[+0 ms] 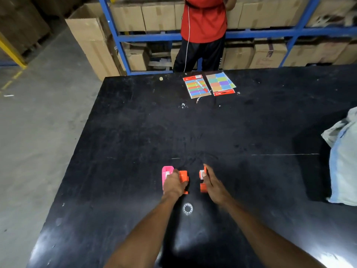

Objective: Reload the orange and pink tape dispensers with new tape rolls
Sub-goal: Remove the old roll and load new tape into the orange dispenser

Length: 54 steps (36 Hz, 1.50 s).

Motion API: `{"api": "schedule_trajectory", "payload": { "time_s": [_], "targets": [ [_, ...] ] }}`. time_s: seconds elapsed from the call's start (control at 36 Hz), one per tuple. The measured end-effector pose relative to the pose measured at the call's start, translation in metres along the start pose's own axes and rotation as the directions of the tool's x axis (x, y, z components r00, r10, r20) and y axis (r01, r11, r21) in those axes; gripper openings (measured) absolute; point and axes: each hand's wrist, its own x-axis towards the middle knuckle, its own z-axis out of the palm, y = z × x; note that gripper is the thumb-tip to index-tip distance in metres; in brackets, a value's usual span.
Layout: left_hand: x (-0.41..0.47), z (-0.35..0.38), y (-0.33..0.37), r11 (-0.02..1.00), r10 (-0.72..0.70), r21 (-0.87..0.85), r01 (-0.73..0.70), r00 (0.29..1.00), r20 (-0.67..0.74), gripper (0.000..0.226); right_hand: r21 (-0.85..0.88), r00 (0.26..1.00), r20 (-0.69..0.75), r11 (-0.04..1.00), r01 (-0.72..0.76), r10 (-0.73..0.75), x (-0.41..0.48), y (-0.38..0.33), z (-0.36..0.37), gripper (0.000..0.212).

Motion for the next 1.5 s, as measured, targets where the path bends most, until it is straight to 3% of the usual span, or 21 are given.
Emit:
{"api": "schedule_trajectory", "payload": {
  "time_s": [0.14,0.28,0.53,0.61,0.69,0.75,0.78,0.83,0.89,0.97,1.17,1.33,1.42,1.5],
  "targets": [
    [0.003,0.006,0.017,0.969,0.054,0.245,-0.044,0.998,-0.036,0.036,-0.003,0.999,0.013,1.0,-0.031,0.031,0.001,0.003,0.001,0.049],
    [0.012,0.014,0.018,0.923,0.04,0.384,-0.03,0.999,-0.018,0.054,-0.011,0.996,0.018,0.997,-0.082,0.082,0.012,0.017,0.006,0.052],
    [0.019,0.013,0.022,0.919,0.027,0.394,-0.026,1.0,0.004,0.058,0.001,0.996,0.02,0.996,-0.092,0.092,0.024,0.021,0.008,0.051],
    [0.016,0.013,0.022,0.94,0.024,0.341,-0.022,1.0,-0.001,0.061,0.012,0.996,0.023,0.996,-0.091,0.091,0.024,0.022,0.008,0.051],
    [0.013,0.01,0.022,0.954,0.087,0.296,-0.057,0.992,-0.09,0.047,0.009,0.996,0.026,0.997,-0.081,0.08,0.021,0.02,0.005,0.052],
    [0.013,0.008,0.021,0.984,0.126,0.151,-0.098,0.975,-0.185,0.027,0.003,0.996,0.022,0.997,-0.082,0.082,0.016,0.017,0.004,0.052],
    [0.014,0.008,0.022,0.992,0.125,-0.001,-0.128,0.971,-0.203,0.019,0.001,0.997,0.016,0.997,-0.078,0.078,0.016,0.016,0.003,0.052],
    [0.013,0.005,0.027,0.923,0.122,-0.351,-0.158,0.985,-0.121,0.012,0.006,0.997,0.013,0.998,-0.07,0.07,0.013,0.017,0.001,0.051],
    [0.005,-0.003,0.038,0.844,0.184,-0.524,-0.117,0.98,0.079,0.017,0.029,0.999,0.023,0.998,-0.047,0.046,0.011,0.019,-0.001,0.053],
    [-0.007,-0.01,0.045,0.819,0.28,-0.571,-0.051,0.904,0.322,0.036,0.101,0.999,0.041,0.994,-0.032,0.028,0.004,0.019,-0.003,0.054],
    [-0.018,-0.001,0.044,0.794,0.351,-0.602,-0.08,0.869,0.348,0.017,0.152,1.0,0.031,0.988,0.0,-0.005,-0.011,0.018,-0.012,0.05],
    [-0.019,0.003,0.04,0.817,0.297,-0.57,-0.083,0.908,0.294,0.026,0.125,0.999,-0.044,0.992,-0.001,0.007,-0.019,0.026,-0.022,0.053],
    [-0.022,0.012,0.031,0.899,0.292,-0.399,-0.18,0.926,0.239,0.031,0.098,0.989,-0.124,0.993,-0.07,0.082,-0.021,0.035,-0.031,0.052],
    [-0.036,0.03,0.018,0.926,0.377,-0.125,-0.356,0.869,0.321,0.033,0.056,0.974,-0.189,0.992,-0.115,0.124,-0.023,0.043,-0.04,0.049]
  ]
}}
